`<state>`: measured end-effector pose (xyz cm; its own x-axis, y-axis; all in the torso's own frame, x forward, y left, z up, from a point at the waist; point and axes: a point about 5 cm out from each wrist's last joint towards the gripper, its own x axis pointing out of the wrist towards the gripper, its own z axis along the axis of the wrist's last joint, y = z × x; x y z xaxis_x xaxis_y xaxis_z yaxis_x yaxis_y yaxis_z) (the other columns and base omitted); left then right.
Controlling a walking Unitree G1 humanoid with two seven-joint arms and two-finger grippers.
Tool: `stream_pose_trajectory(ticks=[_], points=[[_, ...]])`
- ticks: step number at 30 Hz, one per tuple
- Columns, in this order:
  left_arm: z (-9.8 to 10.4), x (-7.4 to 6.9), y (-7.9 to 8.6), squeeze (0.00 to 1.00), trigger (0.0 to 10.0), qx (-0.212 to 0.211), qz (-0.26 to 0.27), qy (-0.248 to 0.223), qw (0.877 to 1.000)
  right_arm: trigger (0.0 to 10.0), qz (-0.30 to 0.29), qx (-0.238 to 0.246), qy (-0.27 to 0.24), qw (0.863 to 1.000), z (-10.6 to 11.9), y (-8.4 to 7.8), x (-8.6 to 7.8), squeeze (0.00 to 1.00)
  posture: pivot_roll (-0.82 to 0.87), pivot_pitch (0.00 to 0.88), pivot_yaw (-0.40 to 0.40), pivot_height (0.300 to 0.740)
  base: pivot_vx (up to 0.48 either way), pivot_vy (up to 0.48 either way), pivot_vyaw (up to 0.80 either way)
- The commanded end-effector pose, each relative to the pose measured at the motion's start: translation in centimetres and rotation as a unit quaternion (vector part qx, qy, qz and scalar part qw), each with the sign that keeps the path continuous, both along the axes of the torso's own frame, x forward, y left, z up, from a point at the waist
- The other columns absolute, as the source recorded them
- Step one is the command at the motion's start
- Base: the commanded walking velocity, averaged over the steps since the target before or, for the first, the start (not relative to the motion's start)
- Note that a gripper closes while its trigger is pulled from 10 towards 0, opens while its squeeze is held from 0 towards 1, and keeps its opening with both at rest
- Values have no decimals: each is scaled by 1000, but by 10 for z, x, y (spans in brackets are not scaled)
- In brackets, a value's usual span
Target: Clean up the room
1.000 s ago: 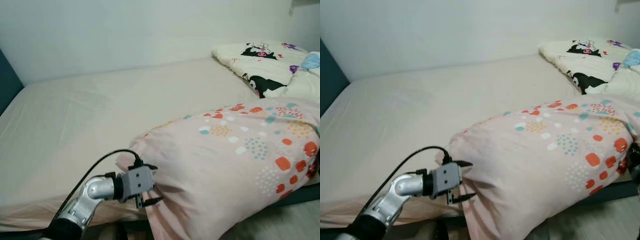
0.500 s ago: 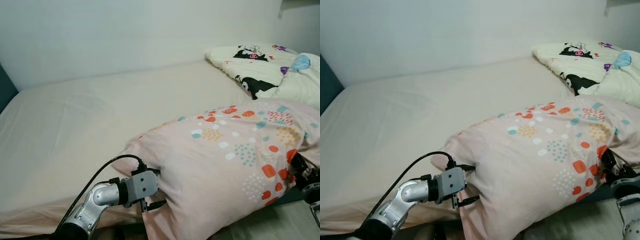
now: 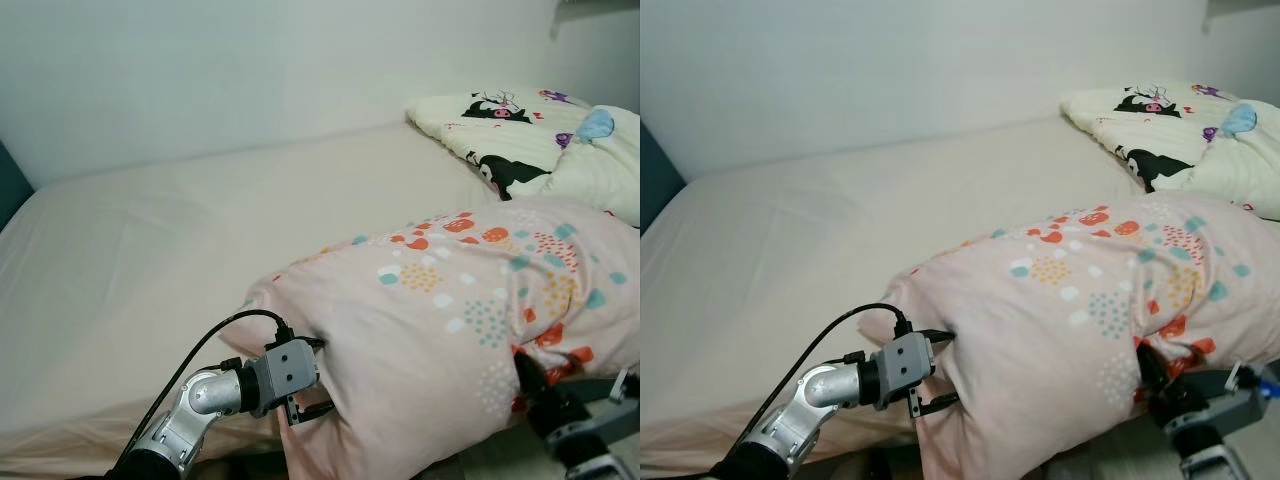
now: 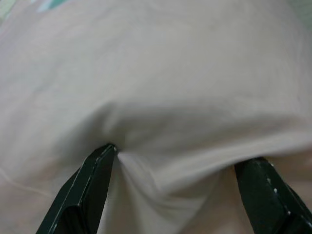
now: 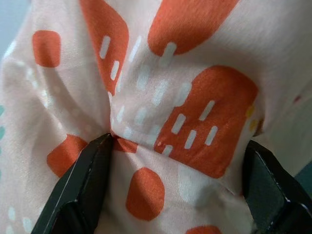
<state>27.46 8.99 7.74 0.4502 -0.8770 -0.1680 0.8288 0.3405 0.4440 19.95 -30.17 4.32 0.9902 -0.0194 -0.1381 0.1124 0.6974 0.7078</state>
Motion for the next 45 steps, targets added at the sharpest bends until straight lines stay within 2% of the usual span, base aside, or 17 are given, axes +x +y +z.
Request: stream_pose_trajectory(ticks=[1, 4, 7, 10, 19, 22, 28, 32, 36, 41, 43, 44, 45], points=[[4, 3, 4, 0, 10000, -5, 9, -3, 1000, 10000, -1, 17, 13, 1000, -14, 5, -7, 0, -36, 0, 75, 500, 0, 0, 0], [5, 4, 7, 0, 10000, -2, 11, -6, 1000, 10000, -8, 18, 28, 999, -27, 4, -26, 0, -28, 0, 82, 500, 0, 0, 0], [6, 4, 8, 0, 10000, -2, 11, -6, 1000, 10000, -10, 14, 27, 999, -29, 3, -30, 0, -27, 0, 83, 500, 0, 0, 0], [7, 4, 10, 0, 10000, 1, 9, -7, 1000, 10000, -31, 0, 12, 999, -29, -7, -40, 0, -13, 0, 97, 500, 0, 0, 0], [11, 5, 15, 0, 10000, 4, 9, -10, 1000, 10000, -62, -71, 13, 995, -22, -30, -48, 0, -3, 4, 106, 500, 0, 0, 0], [11, 5, 15, 0, 10000, 4, 9, -10, 1000, 10000, -64, -80, 15, 995, -21, -32, -48, 0, -3, 4, 106, 500, 0, 0, 0], [13, 3, 15, 0, 10000, 3, 6, -10, 1000, 10000, -71, -127, 15, 989, -21, -37, -49, 0, 17, 24, 116, 500, 0, 0, 0], [14, 1, 18, 0, 10000, 6, 5, -9, 1000, 10000, -69, -117, 18, 991, -31, -32, -47, 0, 26, 36, 130, 500, 0, 0, 0], [19, -4, 33, 0, 10000, 23, 1, -7, 1000, 10000, -43, -38, -48, 997, -32, -13, -30, 0, 79, 70, 171, 500, 0, 0, 0], [26, -7, 50, 0, 10000, 39, 6, -6, 999, 10000, -7, -32, -92, 995, -23, -6, -21, 0, 127, 115, 197, 500, 0, 0, 0], [28, -9, 54, 0, 10000, 43, 8, -6, 999, 10000, 6, -28, -108, 994, -19, -5, -21, 0, 146, 127, 207, 500, 0, 0, 0], [32, -14, 61, 0, 10000, 49, 10, -4, 999, 10000, 27, -11, -142, 989, -13, -7, -26, 0, 168, 141, 217, 500, 0, 0, 0], [32, -14, 61, 0, 10000, 49, 10, -4, 999, 10000, 27, -11, -142, 989, -13, -7, -26, 0, 168, 141, 217, 500, 0, 0, 0]])
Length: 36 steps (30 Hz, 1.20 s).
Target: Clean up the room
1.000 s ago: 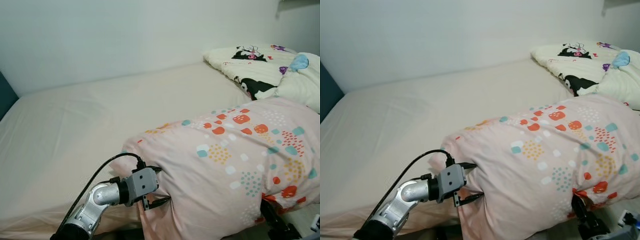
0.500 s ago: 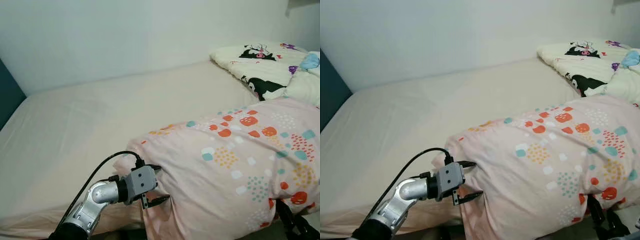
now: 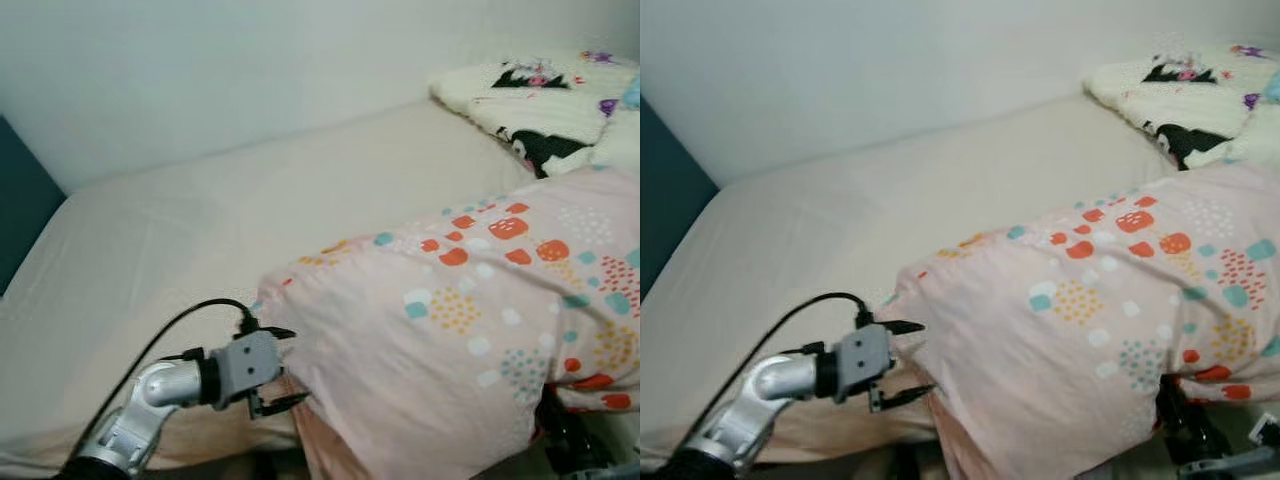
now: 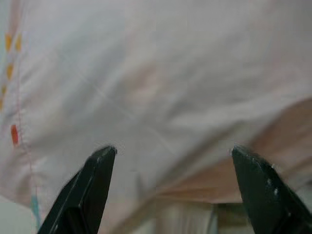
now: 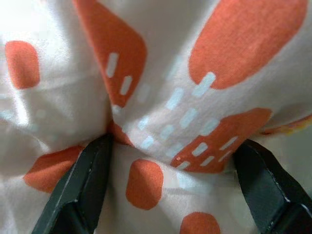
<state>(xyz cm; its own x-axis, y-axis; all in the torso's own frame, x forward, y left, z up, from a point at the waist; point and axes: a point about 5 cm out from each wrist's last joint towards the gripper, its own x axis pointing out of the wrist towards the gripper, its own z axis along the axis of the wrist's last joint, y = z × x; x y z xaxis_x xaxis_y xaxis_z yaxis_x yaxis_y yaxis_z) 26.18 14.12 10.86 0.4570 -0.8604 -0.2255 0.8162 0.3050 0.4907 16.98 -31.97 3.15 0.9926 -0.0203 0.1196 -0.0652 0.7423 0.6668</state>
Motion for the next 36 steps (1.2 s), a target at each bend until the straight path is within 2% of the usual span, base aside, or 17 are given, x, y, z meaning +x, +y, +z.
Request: stream_pose_trajectory(ticks=[1, 5, 10, 13, 15, 16, 17, 18, 20, 21, 24, 26, 28, 30, 31, 33, 36], points=[[2, -3, 12, 0, 10000, 11, 10, 10, 1000, 10000, 39, 23, -25, 999, 0, 9, 1, 0, 171, 143, 218, 500, 0, 0, 0], [6, -10, 20, 0, 10000, 22, 10, 16, 1000, 10000, 89, 19, -60, 994, 12, 3, -6, 0, 198, 163, 229, 500, 0, 0, 0], [9, -11, 21, 0, 10000, 24, 10, 16, 1000, 10000, 104, 16, -73, 992, 19, 1, -5, 0, 207, 166, 235, 500, 0, 0, 0], [12, -11, 19, 0, 10000, 26, 6, 16, 1000, 10000, 95, 5, -131, 987, 45, -11, 4, 0, 203, 163, 234, 500, 0, 0, 0], [13, -12, 19, 0, 10000, 27, 6, 16, 999, 10000, 94, 4, -143, 985, 50, -13, 5, 0, 203, 163, 234, 500, 0, 0, 0], [13, -11, 17, 0, 10000, 26, 7, 17, 999, 10000, 93, -15, -194, 976, 76, -19, 12, 0, 194, 157, 230, 500, 0, 0, 0], [13, -11, 16, 0, 10000, 25, 7, 18, 999, 10000, 89, -26, -213, 973, 88, -21, 15, 0, 189, 155, 228, 500, 0, 0, 0], [13, -11, 16, 0, 10000, 25, 7, 18, 999, 10000, 89, -26, -213, 973, 88, -21, 15, 0, 189, 155, 228, 500, 0, 0, 0], [13, -11, 14, 0, 10000, 24, 7, 19, 1000, 10000, 80, -41, -232, 969, 105, -26, 21, 0, 177, 150, 221, 500, 0, 0, 0], [12, -10, 12, 0, 10000, 22, 7, 19, 1000, 10000, 67, -54, -231, 969, 114, -30, 25, 0, 169, 146, 217, 500, 0, 0, 0], [11, -10, 11, 0, 10000, 21, 6, 18, 1000, 10000, 56, -64, -230, 970, 120, -34, 29, 0, 166, 145, 215, 500, 0, 0, 0], [10, -8, 7, 0, 10000, 17, 6, 17, 1000, 10000, 44, -81, -222, 971, 136, -39, 38, 0, 145, 134, 204, 500, 0, 0, 0], [9, -7, 5, 0, 10000, 15, 5, 16, 1000, 10000, 43, -85, -214, 972, 140, -40, 42, 0, 135, 128, 197, 500, 0, 0, 0], [7, -6, 0, 0, 10000, 13, 3, 14, 1000, 10000, 30, -94, -159, 982, 134, -40, 52, 0, 124, 121, 188, 500, 0, 0, 0], [7, -6, 0, 0, 10000, 13, 3, 14, 1000, 10000, 30, -94, -159, 982, 134, -40, 52, 0, 124, 121, 188, 500, 0, 0, 0], [7, -3, -2, 0, 10000, 11, 5, 12, 1000, 10000, 1, -80, -101, 992, 119, -42, 58, 0, 117, 116, 182, 500, 0, 0, 0], [7, -2, -3, 0, 10000, 9, 7, 11, 1000, 10000, -16, -64, -71, 995, 110, -42, 59, 0, 112, 114, 181, 500, 0, 0, 0]])
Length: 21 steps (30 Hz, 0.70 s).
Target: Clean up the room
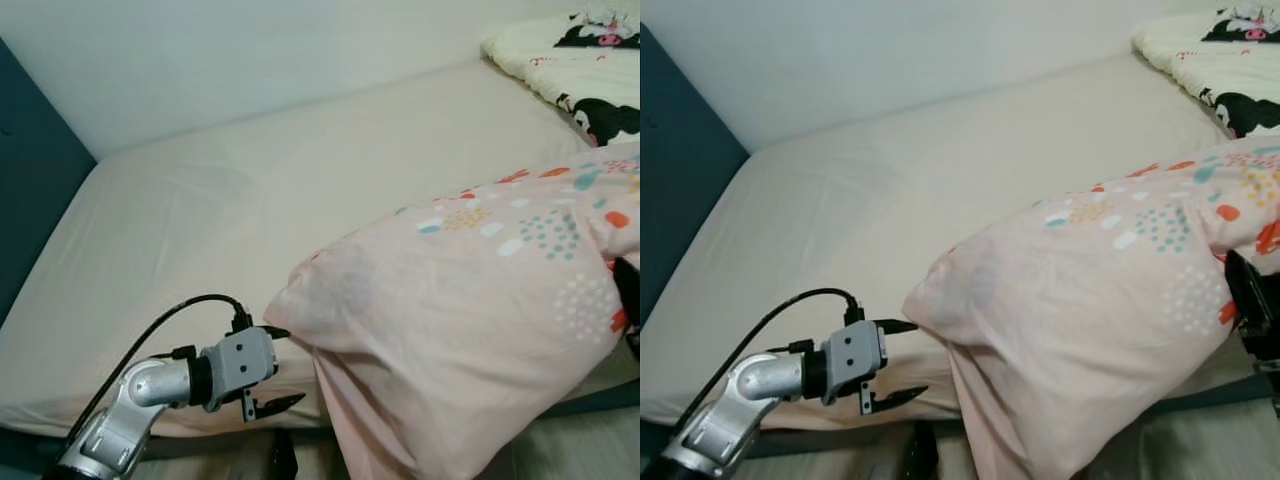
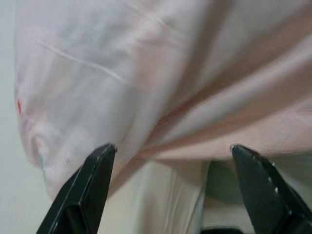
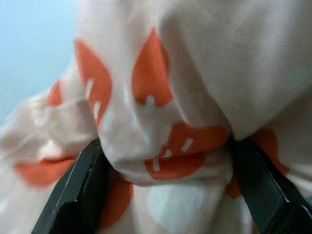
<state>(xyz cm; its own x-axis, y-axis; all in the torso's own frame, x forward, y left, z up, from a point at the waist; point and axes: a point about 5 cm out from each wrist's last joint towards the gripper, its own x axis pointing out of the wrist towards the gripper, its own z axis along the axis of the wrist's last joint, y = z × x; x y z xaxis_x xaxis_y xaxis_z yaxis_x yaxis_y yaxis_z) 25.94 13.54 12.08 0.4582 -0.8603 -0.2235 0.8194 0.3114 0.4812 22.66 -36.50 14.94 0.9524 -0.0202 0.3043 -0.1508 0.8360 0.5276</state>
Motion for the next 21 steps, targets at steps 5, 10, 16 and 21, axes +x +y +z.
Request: stream_pose_trajectory(ticks=[5, 10, 16, 21], points=[[-5, 0, 2, 0, 10000, 12, 5, 7, 1000, 10000, -22, 48, 82, 995, -34, 9, 1, 0, 114, 122, 184, 500, 0, 0, 0], [-5, -1, 3, 0, 10000, 16, 1, 8, 1000, 10000, -57, 85, 154, 983, -50, 8, 6, 0, 116, 128, 189, 500, 0, 0, 0], [-5, -1, 2, 0, 10000, 16, 0, 7, 1000, 10000, -58, 104, 144, 982, -47, 11, 13, 0, 121, 129, 188, 500, 0, 0, 0], [-6, 0, 2, 0, 10000, 15, 4, 6, 1000, 0, -33, 88, 119, 988, -37, 19, 23, 0, 115, 123, 175, 500, 0, 0, 0]])
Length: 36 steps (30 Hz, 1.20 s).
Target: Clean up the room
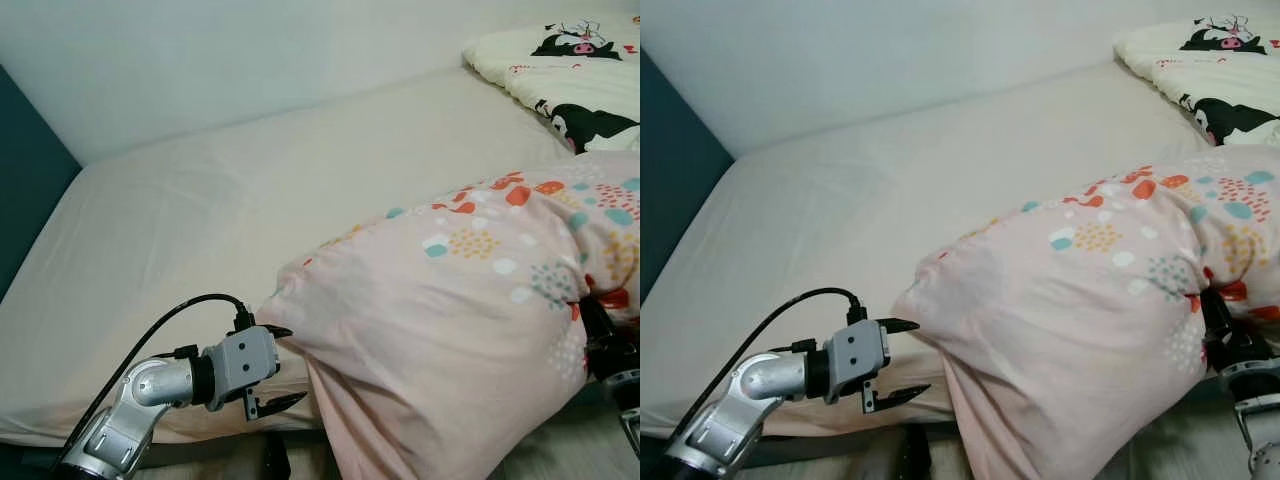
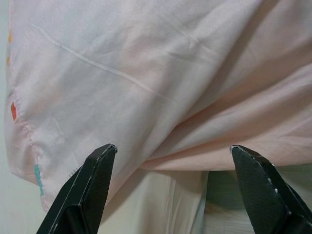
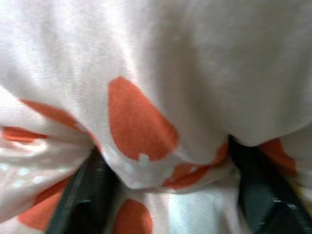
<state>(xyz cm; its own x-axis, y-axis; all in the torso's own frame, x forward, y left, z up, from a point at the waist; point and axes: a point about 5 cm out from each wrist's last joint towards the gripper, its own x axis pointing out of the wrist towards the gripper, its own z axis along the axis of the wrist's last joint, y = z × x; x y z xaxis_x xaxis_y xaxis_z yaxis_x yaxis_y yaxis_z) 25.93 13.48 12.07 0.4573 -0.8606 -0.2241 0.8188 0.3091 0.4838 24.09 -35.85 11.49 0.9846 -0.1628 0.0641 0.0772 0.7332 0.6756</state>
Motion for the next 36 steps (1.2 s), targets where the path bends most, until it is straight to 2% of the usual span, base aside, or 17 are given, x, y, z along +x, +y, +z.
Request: stream_pose_trajectory(ticks=[1, 14, 19, 21, 22, 24, 25, 26, 27, 29, 30, 31, 32, 33, 34, 35, 36], points=[[-7, 0, 2, 0, 10000, 13, 5, 7, 1000, 0, 29, 0, 0, 1000, -1, 15, 10, 0, 114, 121, 174, 500, 0, 0, 0], [-21, 15, -3, 0, 10000, 13, 33, 10, 999, 0, 49, -11, -10, 999, 7, 33, 27, 0, 49, 54, 126, 500, 0, 0, 0], [-32, 30, 6, 0, 10000, -9, 110, 22, 994, 0, 70, -42, -6, 997, 13, 46, 36, 0, 29, 24, 103, 500, 0, 0, 0], [-34, 45, 20, 0, 10000, -65, 209, 41, 975, 0, 89, -71, -19, 993, 24, 57, 44, 0, 13, 0, 85, 500, 0, 0, 0], [-34, 45, 20, 0, 10000, -65, 209, 41, 975, 0, 89, -71, -19, 993, 24, 57, 44, 0, 13, 0, 85, 500, 0, 0, 0], [-43, 61, 46, 0, 10000, -136, 368, 86, 916, 0, 118, -98, -61, 986, 44, 68, 52, 0, 6, 0, 68, 505, 0, 0, 0], [-43, 61, 46, 0, 10000, -136, 368, 86, 916, 0, 118, -98, -61, 986, 44, 68, 52, 0, 6, 0, 68, 505, 0, 0, 0], [-48, 64, 54, 0, 10000, -153, 415, 102, 891, 0, 126, -106, -73, 984, 49, 70, 54, 0, 6, 0, 66, 510, 0, 0, 0], [-48, 64, 54, 0, 10000, -153, 415, 102, 891, 0, 126, -106, -73, 984, 49, 70, 54, 0, 6, 0, 66, 510, 0, 0, 0], [-65, 61, 76, 0, 10000, -152, 504, 124, 841, 0, 132, -124, -100, 978, 63, 73, 61, 0, 3, 0, 52, 519, 0, 0, 0], [-65, 61, 76, 0, 10000, -152, 504, 124, 841, 0, 132, -124, -100, 978, 63, 73, 61, 0, 3, 0, 52, 519, 0, 0, 0], [-72, 58, 85, 0, 10000, -165, 542, 140, 812, 0, 135, -132, -113, 975, 71, 75, 65, 0, 2, 0, 46, 524, 0, 0, 0], [-72, 58, 85, 0, 10000, -165, 542, 140, 812, 0, 135, -132, -113, 975, 71, 75, 65, 0, 2, 0, 46, 524, 0, 0, 0], [-79, 54, 93, 0, 10000, -184, 577, 158, 780, 0, 139, -142, -126, 972, 80, 77, 69, 0, 2, 0, 42, 529, 0, 0, 0], [-79, 54, 93, 0, 10000, -184, 577, 158, 780, 0, 139, -142, -126, 972, 80, 77, 69, 0, 2, 0, 42, 529, 0, 0, 0], [-85, 51, 98, 0, 10000, -201, 603, 174, 752, 0, 147, -155, -138, 967, 90, 78, 74, 0, 6, 0, 36, 534, 0, 0, 0], [-85, 51, 98, 0, 10000, -201, 603, 174, 752, 0, 147, -155, -138, 967, 90, 78, 74, 0, 6, 0, 36, 534, 0, 0, 0]])
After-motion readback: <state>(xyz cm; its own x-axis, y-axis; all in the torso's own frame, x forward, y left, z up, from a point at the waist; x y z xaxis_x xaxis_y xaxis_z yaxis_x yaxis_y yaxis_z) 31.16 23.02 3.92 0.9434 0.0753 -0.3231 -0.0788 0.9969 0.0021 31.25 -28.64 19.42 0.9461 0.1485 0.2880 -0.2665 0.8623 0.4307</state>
